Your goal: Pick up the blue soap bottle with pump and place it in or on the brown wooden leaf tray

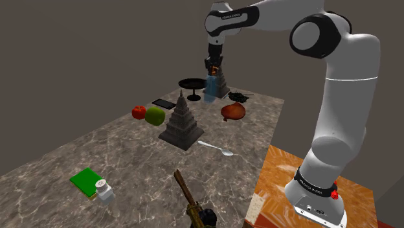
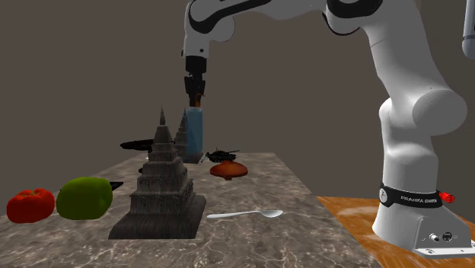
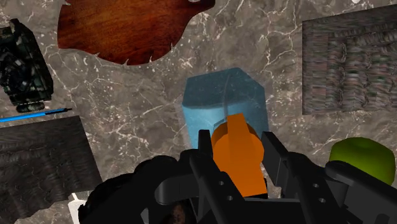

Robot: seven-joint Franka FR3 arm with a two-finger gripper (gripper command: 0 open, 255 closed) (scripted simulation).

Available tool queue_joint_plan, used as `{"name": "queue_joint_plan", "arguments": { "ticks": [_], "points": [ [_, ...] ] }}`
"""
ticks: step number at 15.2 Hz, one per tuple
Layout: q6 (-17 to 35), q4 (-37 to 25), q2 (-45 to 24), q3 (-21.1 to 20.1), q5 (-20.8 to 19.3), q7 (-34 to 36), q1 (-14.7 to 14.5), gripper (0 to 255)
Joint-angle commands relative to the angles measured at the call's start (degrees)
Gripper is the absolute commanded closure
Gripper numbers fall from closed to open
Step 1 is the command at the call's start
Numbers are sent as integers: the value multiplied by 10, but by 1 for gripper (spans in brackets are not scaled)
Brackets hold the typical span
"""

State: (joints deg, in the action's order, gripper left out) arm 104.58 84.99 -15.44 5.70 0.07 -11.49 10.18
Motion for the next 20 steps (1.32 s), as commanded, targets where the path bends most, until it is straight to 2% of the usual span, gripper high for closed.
{"name": "queue_joint_plan", "arguments": {
  "ticks": [1,7,13,20],
  "points": [
    [-7,8,16,7,2,-22,13,255],
    [-35,10,46,33,9,-90,55,255],
    [-74,-21,55,64,19,-168,102,255],
    [-17,45,64,63,17,-167,100,255]
  ]
}}
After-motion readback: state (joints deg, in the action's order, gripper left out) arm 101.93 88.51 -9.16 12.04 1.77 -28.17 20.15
